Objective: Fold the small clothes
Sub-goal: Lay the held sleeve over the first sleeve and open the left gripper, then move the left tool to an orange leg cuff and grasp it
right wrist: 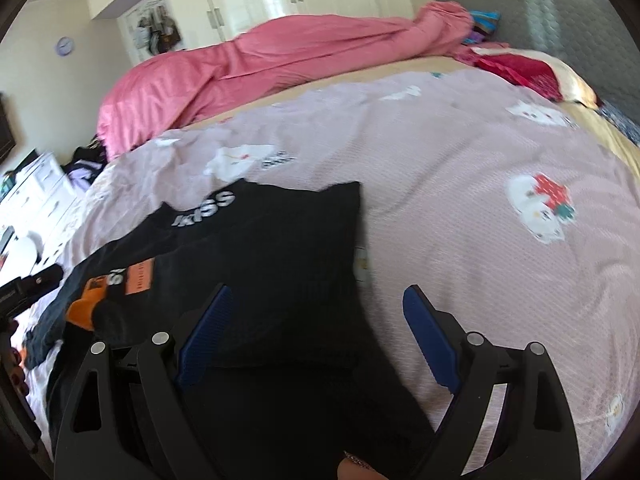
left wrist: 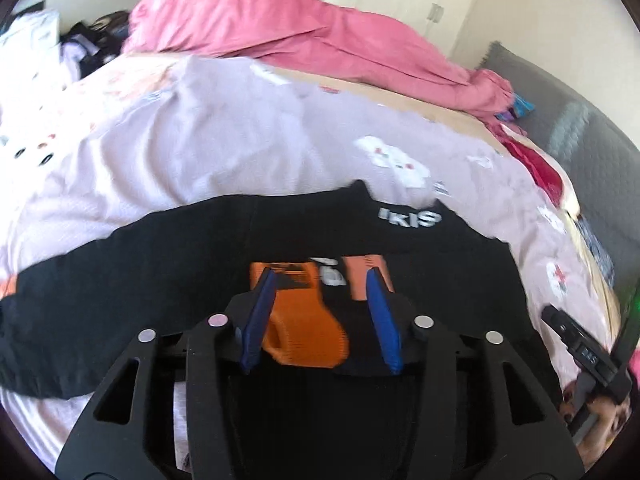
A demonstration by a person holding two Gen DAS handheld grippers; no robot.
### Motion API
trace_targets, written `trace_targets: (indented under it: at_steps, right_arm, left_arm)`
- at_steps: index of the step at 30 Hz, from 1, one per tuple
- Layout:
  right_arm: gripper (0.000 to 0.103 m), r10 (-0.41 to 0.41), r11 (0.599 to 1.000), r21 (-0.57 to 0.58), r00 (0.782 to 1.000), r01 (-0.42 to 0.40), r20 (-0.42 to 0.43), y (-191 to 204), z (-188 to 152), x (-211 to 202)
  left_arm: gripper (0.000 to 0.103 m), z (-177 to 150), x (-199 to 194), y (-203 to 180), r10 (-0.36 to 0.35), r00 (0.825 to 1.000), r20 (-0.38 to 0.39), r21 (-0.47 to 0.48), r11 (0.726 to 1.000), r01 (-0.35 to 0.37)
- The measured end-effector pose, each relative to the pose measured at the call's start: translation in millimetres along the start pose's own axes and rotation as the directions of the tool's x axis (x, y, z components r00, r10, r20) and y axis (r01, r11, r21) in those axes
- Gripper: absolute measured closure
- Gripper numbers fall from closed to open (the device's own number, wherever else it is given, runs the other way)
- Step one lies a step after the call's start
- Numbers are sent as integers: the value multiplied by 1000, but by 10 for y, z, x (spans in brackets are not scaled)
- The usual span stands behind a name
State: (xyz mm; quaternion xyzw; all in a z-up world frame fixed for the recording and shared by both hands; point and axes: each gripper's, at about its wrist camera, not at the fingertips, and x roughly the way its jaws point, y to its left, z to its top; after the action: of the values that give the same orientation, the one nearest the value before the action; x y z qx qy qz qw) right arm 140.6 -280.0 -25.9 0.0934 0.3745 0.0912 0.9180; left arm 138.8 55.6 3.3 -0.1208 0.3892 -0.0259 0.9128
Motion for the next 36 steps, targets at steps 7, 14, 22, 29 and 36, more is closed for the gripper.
trace_targets:
  at_steps: [7,14,22,29,36]
  right_arm:
    - [17,41,989,-140,998,-46,-42,384,-47,118]
    - [17,-40,987,-159,984,12,-175,350,-184,484]
    - [17,14,990,-136,987,-37,-162,369,-199,367]
    - [7,64,992,-98,991,-75,-114,377,-119,170]
    - [5,95,987,-125,994,-102,-58,486,-88,27]
  left_arm:
    - [49,-237,520,-197,102,975,-198,132,988,-77]
    - [40,-338,627,-62,91,969,-229,117,991,-65]
    - [23,-350,498,-150,90,973,-212,130,989,-63]
    - [9,-323,351,-166,59,978,-202,89,995,-42]
    - [9,-297,192,-111,94,981,-168,57,995,-86]
